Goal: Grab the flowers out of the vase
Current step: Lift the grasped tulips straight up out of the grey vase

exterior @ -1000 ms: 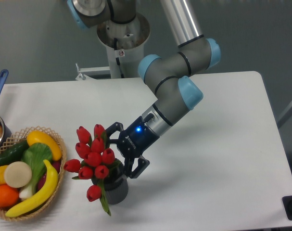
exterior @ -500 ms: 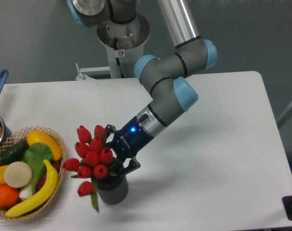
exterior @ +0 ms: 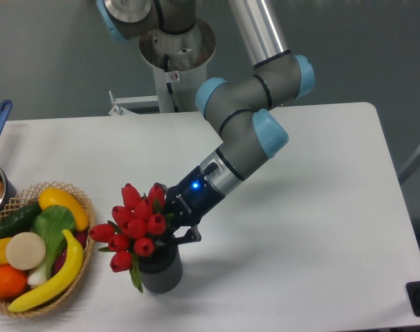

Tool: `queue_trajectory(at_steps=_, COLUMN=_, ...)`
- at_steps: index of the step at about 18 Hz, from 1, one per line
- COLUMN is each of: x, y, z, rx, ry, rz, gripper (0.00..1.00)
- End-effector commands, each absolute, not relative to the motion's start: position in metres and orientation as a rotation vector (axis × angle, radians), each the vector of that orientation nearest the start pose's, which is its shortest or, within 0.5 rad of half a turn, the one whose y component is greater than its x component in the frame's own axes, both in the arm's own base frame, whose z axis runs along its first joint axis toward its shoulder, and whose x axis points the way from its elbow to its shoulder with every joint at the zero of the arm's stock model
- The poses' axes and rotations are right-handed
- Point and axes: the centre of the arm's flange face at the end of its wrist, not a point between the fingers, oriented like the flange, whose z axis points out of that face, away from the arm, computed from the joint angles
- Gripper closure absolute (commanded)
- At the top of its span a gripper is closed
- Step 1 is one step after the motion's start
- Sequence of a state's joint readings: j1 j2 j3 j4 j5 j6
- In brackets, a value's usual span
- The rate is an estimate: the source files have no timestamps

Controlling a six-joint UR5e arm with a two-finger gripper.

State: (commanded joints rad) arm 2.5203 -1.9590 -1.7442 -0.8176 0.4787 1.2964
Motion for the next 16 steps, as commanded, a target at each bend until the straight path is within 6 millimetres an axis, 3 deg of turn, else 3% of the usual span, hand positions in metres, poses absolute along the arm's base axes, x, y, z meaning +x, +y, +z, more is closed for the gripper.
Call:
queue_trajectory(at_steps=8, x=-0.365, y=0.509, z=0.379, rx=-1.944, ry=0.348, rz=-0.377, gripper=0.69)
queue_trajectory(at_steps=13, x=-0.361, y=0.507, z=0.410, rx=-1.940, ry=0.315, rz=-0.371, gripper=0.69)
queue_trajectory(at_steps=16, x=-0.362, y=0.506, z=0.439, rx=-1.934, ry=0.285, rz=-0.362, gripper=0.69)
